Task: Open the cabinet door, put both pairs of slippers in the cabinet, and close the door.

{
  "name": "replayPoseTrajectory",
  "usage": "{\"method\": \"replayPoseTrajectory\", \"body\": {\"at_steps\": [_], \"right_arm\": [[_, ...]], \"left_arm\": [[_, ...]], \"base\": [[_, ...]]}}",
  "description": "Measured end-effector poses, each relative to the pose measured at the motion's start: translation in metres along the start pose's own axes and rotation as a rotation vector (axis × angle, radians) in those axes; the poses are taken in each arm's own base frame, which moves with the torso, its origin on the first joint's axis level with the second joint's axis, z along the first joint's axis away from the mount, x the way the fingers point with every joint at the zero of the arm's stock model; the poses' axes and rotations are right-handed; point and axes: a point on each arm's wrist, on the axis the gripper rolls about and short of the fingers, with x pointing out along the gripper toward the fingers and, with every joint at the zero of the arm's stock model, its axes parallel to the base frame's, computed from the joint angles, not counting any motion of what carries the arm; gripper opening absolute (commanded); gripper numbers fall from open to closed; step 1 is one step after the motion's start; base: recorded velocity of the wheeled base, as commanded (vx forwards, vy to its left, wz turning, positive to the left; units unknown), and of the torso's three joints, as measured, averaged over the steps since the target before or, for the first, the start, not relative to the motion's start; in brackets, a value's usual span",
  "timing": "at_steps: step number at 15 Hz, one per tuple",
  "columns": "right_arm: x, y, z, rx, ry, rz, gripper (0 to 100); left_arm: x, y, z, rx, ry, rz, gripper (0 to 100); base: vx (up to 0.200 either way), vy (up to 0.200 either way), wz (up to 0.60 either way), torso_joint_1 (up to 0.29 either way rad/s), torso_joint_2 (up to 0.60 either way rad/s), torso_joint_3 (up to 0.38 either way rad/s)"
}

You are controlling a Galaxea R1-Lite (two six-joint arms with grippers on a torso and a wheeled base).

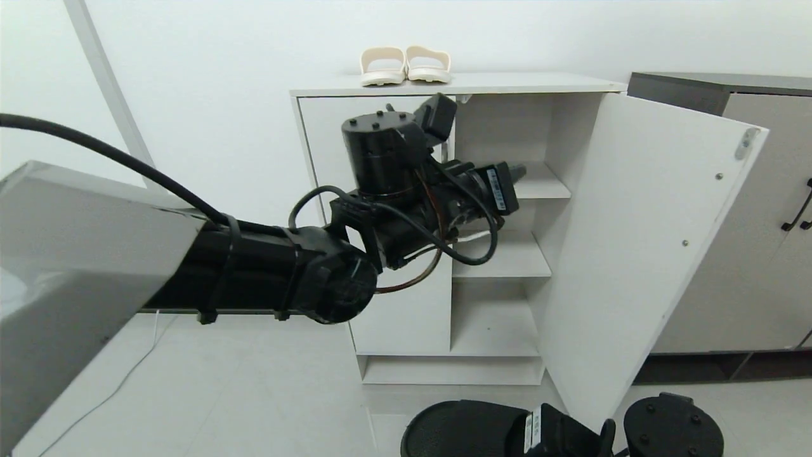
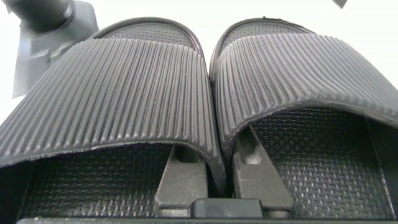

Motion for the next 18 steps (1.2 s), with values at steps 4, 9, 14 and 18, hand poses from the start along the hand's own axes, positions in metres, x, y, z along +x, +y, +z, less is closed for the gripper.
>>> {"method": "replayPoseTrajectory", "body": {"at_steps": [4,9,14,18], "right_arm": [[0.008,-0.041,0.015,0.061,-0.073,-0.402,0],[0.018,-0.09,0.034,0.155,-0.111,-0.878,0],[0.03,-0.111,0.042,0.196,-0.134,-1.022,0],[0.031,-0.113,0.038,0.196,-0.121,-1.027,0]], "left_arm": [[-0.048,0.0,0.047,0.022,-0.005,0.089,0],[-0.189,-0.021,0.078,0.069,0.066,0.4,0],[-0.335,-0.045,0.065,0.154,-0.083,0.912,0],[-0.404,-0.076,-0.002,0.257,-0.125,1.127,0]], "base": [[0.0,0.0,0.0,0.0,0.0,0.0],[0.0,0.0,0.0,0.0,0.0,0.0],[0.0,0.0,0.0,0.0,0.0,0.0],[0.0,0.0,0.0,0.0,0.0,0.0]]}}
